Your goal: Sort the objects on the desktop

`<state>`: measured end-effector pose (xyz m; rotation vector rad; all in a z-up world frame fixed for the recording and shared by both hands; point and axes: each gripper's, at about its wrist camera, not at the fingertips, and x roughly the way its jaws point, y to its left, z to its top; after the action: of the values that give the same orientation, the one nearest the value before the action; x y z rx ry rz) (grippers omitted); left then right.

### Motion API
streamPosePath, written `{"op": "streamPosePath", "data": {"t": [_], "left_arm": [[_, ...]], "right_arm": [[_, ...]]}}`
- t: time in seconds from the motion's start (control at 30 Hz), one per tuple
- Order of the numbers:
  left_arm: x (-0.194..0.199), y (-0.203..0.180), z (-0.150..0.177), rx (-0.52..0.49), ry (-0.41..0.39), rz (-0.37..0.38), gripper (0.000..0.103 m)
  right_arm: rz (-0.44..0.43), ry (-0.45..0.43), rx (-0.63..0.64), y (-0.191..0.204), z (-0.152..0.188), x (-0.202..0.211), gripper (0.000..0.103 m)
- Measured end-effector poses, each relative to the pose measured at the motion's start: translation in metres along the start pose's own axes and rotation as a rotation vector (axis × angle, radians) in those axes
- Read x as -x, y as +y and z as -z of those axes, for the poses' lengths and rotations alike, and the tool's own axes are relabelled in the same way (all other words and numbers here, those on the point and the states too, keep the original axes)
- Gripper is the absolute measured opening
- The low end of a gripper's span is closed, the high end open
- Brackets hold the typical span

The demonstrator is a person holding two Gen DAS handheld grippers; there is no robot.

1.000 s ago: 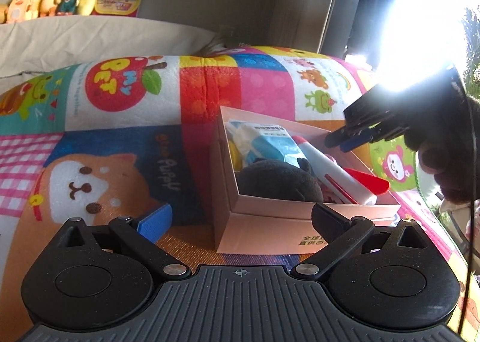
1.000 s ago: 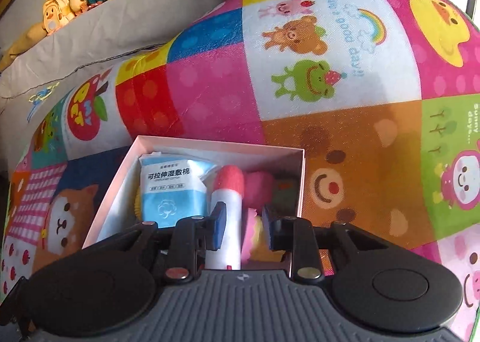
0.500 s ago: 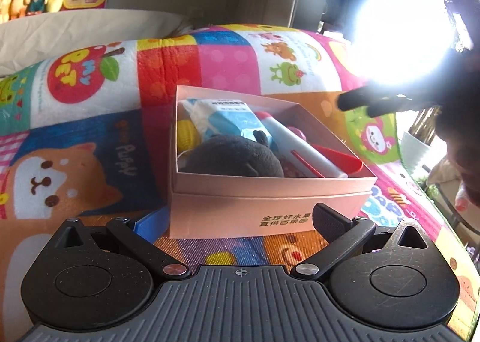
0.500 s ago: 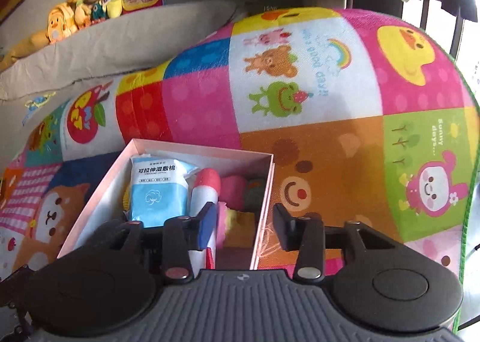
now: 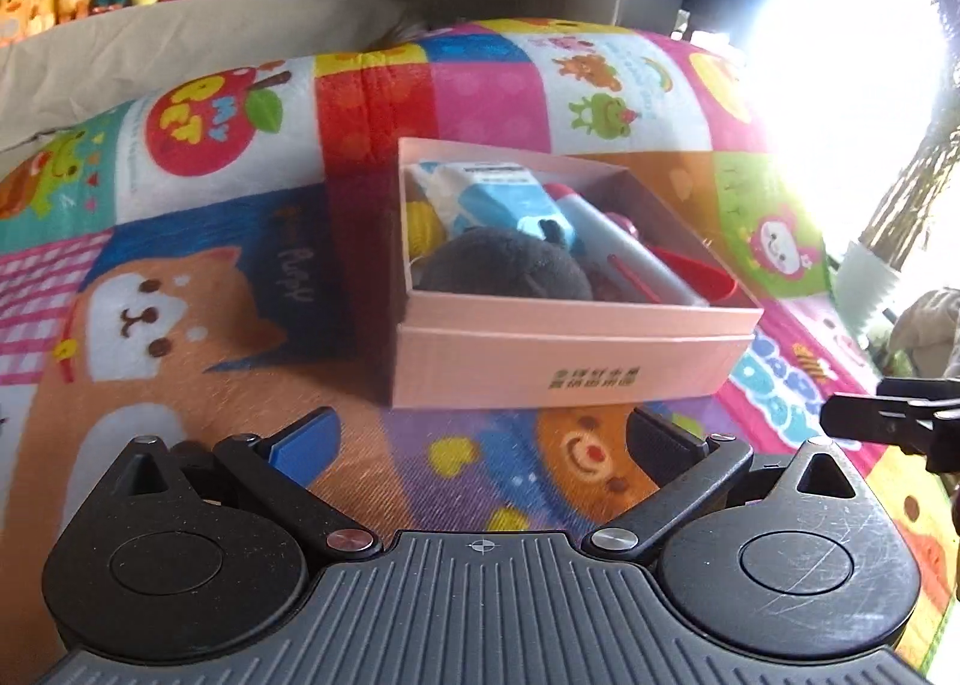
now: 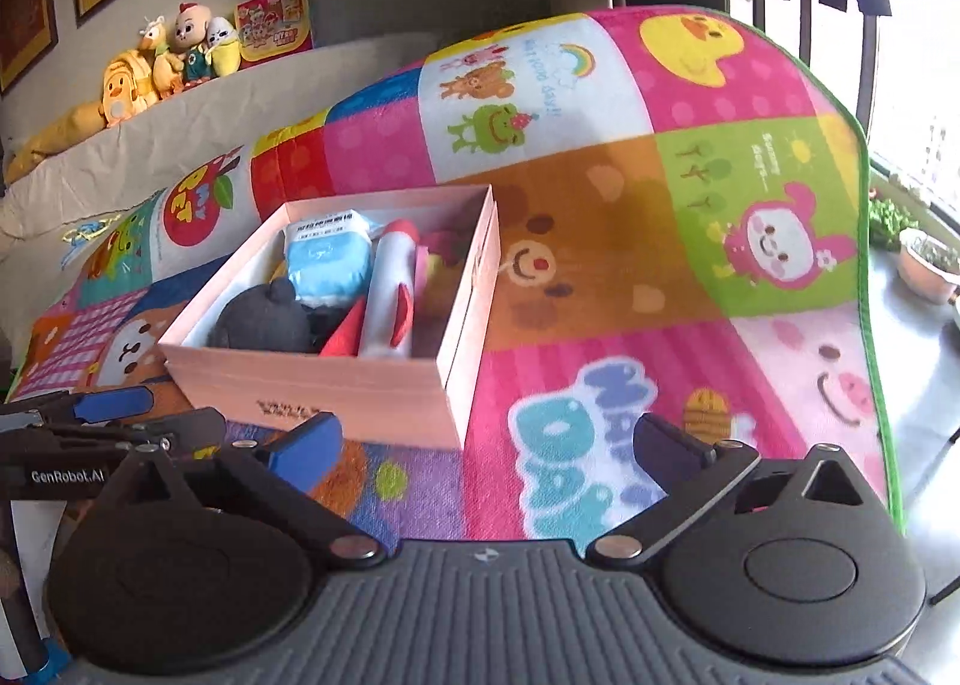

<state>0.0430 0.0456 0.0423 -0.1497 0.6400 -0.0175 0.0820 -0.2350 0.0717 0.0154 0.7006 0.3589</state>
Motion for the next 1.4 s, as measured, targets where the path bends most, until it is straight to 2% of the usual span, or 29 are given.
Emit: {"op": "streamPosePath", "data": {"t": [0.1,0.2,0.3,0.47,0.53,0.57,0.7,1.03,1.2,1.4], "left_arm": [[0.018,-0.003,0.017,-0.059,-0.035,-0.075,0.103],[0.021,-0.004,0.031,-0.069,-0.016,-0.083,0.103],[0.011,-0.007,0.037,-0.07,0.026,-0.097,0.103],[-0.007,-0.015,0.032,-0.079,-0.013,-0.14,0.103],[-0.019,-0.015,0.029,-0.08,0.019,-0.149,0.103],[-0.025,-0.014,0.028,-0.077,0.05,-0.154,0.103],[-0.028,-0.015,0.027,-0.083,0.043,-0.159,0.103],[-0.015,-0.023,0.036,-0.077,0.042,-0.164,0.103],[-0.019,-0.017,0.031,-0.061,0.044,-0.179,0.103],[-0.014,-0.017,0.036,-0.062,0.037,-0.187,0.103]], "right_arm": [[0.005,0.02,0.009,0.004,0.026,0.003,0.103],[0.037,0.005,0.06,0.016,0.043,0.004,0.103],[0.045,0.007,0.102,0.027,0.045,-0.003,0.103],[0.081,0.01,0.121,0.036,0.041,-0.031,0.103],[0.113,0.023,0.153,0.037,0.039,-0.048,0.103],[0.098,0.045,0.141,0.035,0.036,-0.054,0.103],[0.062,0.036,0.09,0.024,0.037,-0.056,0.103],[0.105,0.031,0.078,0.023,0.057,-0.029,0.103],[0.154,0.018,0.055,0.034,0.049,-0.041,0.103],[0.162,-0.007,0.039,0.035,0.05,-0.046,0.103]]}}
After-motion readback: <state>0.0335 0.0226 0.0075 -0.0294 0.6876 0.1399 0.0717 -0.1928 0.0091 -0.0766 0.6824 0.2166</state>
